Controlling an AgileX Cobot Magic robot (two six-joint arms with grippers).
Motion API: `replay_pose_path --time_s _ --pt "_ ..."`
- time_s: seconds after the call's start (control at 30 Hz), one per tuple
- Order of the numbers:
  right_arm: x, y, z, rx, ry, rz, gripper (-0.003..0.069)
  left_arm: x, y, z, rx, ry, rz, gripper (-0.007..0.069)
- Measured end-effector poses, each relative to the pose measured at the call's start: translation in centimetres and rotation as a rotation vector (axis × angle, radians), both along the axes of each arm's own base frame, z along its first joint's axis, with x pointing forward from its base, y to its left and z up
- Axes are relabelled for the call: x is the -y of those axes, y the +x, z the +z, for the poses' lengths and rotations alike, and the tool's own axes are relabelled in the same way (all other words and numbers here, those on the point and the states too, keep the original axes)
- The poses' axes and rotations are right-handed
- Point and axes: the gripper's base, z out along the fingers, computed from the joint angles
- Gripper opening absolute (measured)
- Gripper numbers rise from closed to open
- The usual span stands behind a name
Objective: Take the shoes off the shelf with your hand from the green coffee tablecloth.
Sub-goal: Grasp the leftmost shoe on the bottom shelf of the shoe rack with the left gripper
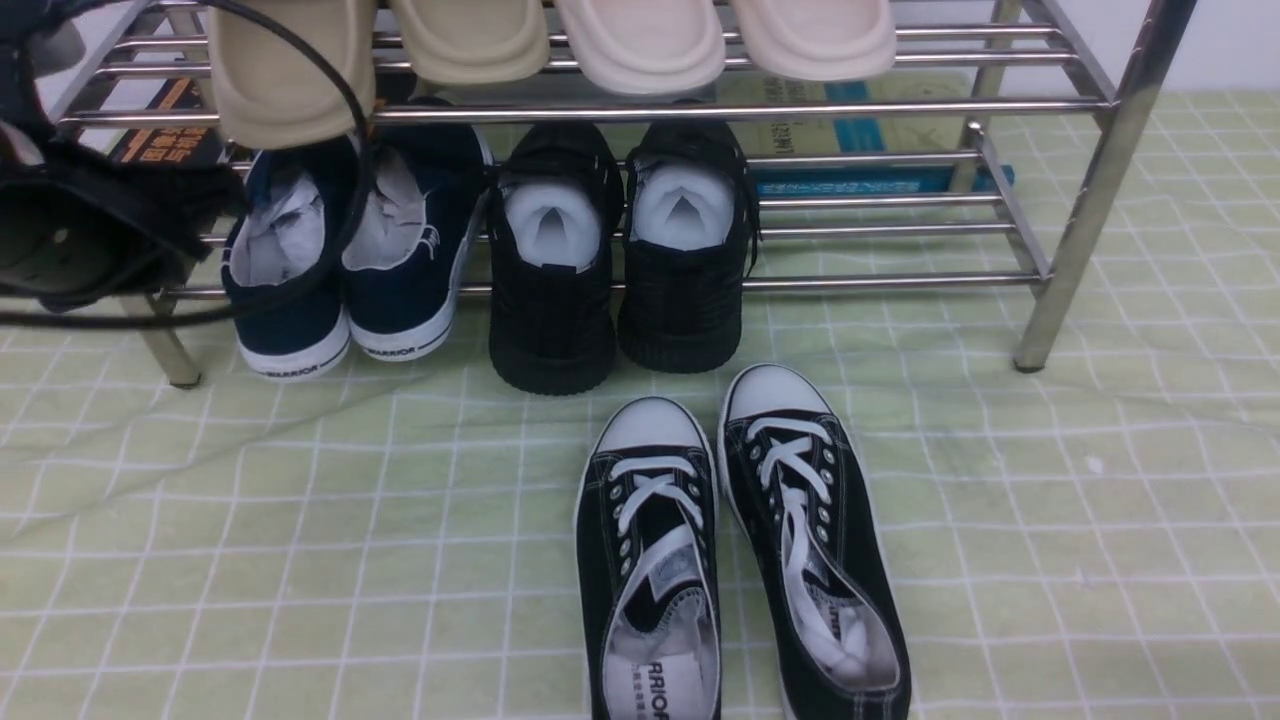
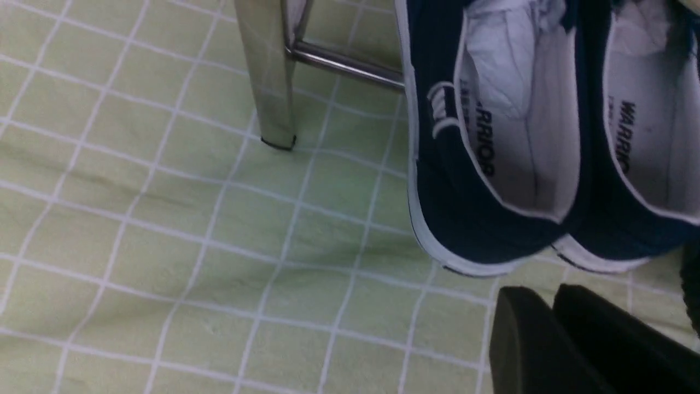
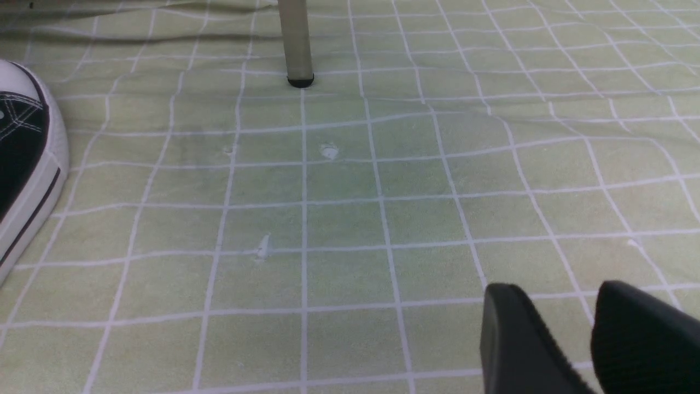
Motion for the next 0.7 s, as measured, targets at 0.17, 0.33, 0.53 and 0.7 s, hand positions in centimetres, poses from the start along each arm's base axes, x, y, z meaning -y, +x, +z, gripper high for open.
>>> replay_pose_path --time_s 0.17,0.33,0.53,0.7 --pt "0.0 0.0 0.0 0.000 0.000 0.000 0.0237 0.2 3.1 -1.8 -0.010 0.020 -0.006 0.0274" --pt "0.0 0.0 0.0 0.000 0.000 0.000 0.0237 0.2 5.7 -4.4 -0.002 0.098 -0.050 0.0399" --pt "0.0 0.0 0.0 0.000 0.000 0.000 0.0237 0.5 7.4 -6.3 0.036 0.132 -0.097 0.0421" --pt "0.0 0.0 0.0 0.000 0.000 0.000 0.0237 0.7 8.4 -7.4 0.058 0.144 -0.125 0.0419"
